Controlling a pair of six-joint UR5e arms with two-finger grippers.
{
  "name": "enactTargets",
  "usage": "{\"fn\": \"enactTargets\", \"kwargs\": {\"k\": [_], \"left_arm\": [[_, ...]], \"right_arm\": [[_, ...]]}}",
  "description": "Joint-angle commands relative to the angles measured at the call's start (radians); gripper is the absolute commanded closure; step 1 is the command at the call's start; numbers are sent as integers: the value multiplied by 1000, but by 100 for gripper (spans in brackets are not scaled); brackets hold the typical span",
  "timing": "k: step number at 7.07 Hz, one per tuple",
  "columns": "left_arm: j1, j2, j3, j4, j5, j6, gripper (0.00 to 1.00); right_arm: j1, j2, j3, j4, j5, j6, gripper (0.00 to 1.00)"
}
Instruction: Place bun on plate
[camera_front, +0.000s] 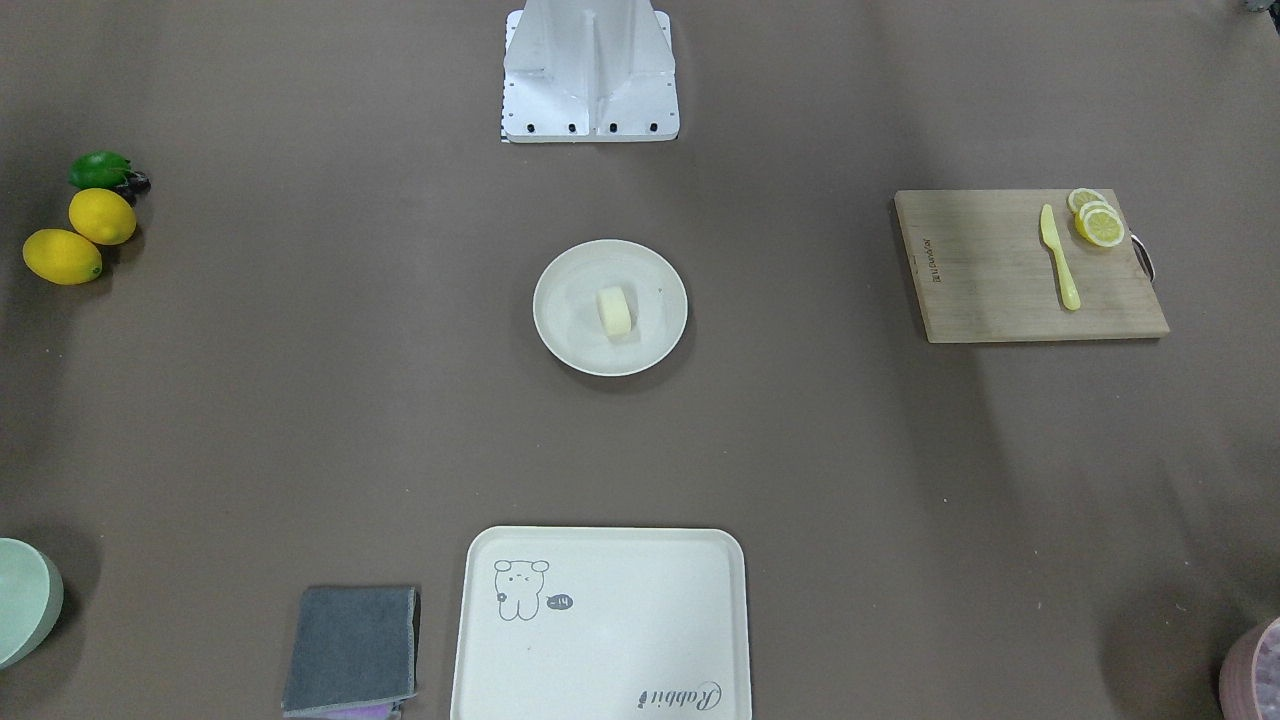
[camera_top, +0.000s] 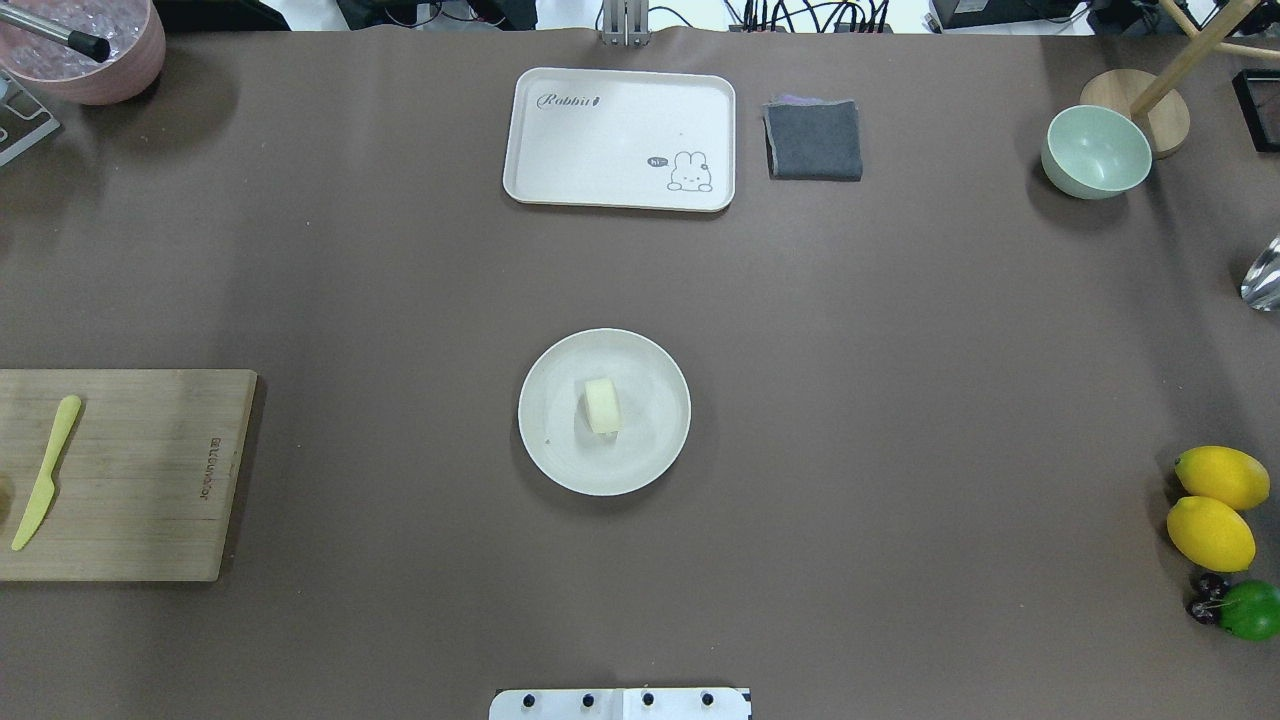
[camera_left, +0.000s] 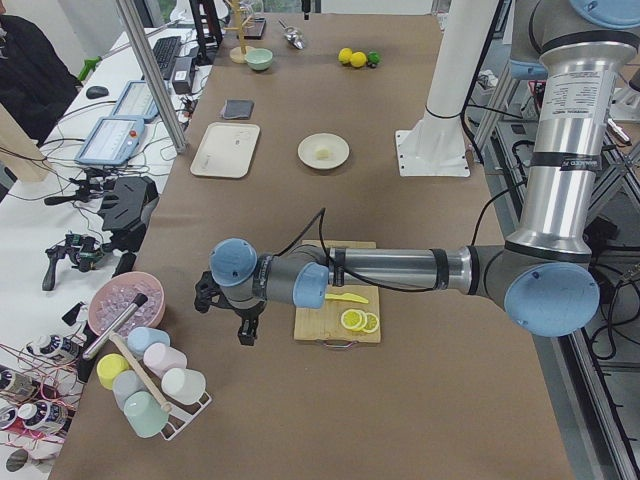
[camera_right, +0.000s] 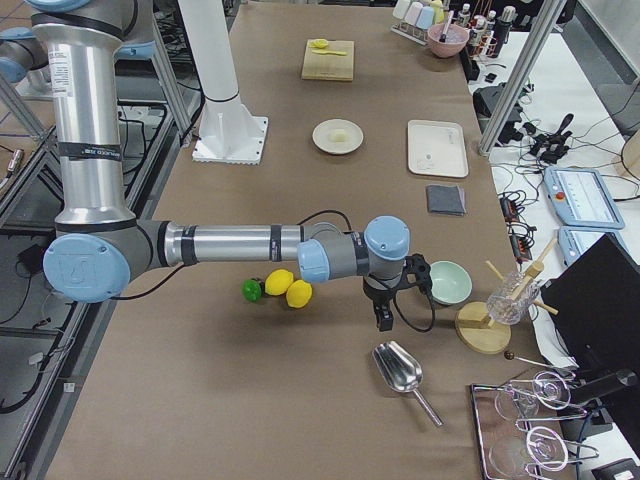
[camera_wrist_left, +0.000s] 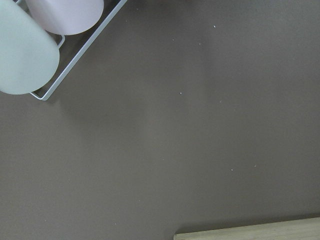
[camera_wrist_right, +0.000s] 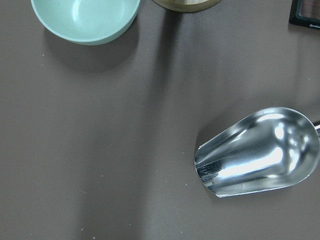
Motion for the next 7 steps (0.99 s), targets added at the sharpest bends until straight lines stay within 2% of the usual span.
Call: {"fn": "enactTargets", "kwargs": {"k": [1,7], "left_arm": [[0,3,3,1,3,0,2],[3,24,-19,0,0,0,2]], "right_arm": [[0,-1,-4,0,5,0,0],[-8,11,-6,3,16,-3,0]]}}
